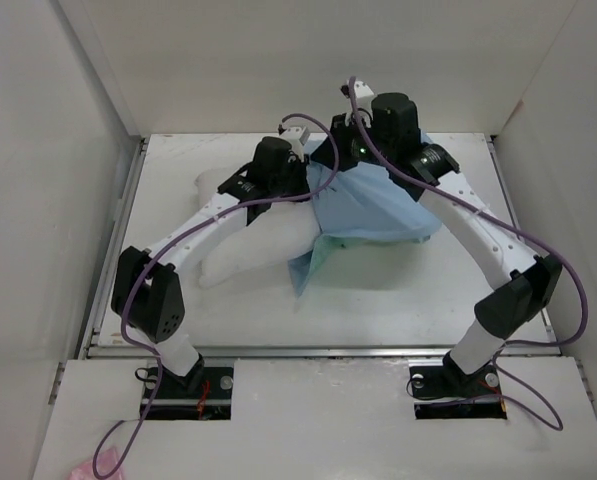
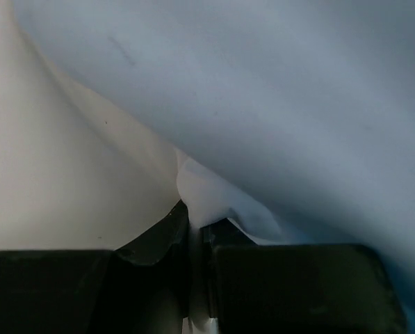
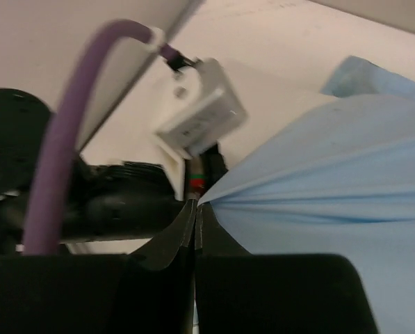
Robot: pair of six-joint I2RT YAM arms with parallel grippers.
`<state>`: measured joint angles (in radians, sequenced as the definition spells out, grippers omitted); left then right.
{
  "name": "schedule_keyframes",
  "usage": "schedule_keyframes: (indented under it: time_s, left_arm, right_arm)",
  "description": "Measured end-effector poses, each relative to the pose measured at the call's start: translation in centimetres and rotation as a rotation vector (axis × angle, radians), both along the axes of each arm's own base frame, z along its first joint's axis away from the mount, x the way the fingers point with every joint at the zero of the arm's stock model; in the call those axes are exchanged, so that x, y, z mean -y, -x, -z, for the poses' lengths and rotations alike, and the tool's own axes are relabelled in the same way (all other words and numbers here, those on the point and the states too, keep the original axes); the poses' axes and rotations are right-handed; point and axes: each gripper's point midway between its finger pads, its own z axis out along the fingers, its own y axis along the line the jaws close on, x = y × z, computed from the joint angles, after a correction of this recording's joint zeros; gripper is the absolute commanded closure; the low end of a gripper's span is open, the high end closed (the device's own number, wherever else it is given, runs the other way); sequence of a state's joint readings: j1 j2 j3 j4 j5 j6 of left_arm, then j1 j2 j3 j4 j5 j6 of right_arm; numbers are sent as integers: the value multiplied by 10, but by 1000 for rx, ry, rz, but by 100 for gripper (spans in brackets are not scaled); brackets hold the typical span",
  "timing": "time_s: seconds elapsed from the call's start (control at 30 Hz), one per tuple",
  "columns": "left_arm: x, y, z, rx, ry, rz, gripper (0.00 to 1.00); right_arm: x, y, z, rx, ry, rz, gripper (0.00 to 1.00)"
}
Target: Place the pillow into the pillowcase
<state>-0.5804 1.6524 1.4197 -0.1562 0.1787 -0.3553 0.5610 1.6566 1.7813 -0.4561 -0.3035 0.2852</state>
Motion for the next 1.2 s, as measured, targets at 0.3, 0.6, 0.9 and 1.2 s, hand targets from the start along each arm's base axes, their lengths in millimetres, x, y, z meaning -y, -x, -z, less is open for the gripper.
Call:
schedule_keyframes:
  time_s: [0.3,0.6,0.9,1.2]
  left_arm:
    - [-15,-12,-11,-2,47,-122,100]
    - [-27,-13,16,-21,-11,-191,100]
    - [-7,-17,13,3,32,-142,45]
    - [13,-5,-23,184,-90,93,0]
  right_arm:
    - [-29,-3,11,-60,-67,-163,100]
    - [0,-22,151,-338,127,11,45]
    - [75,4,89,-212,103,236,1]
    - [191,15,93,-257,29,674,1]
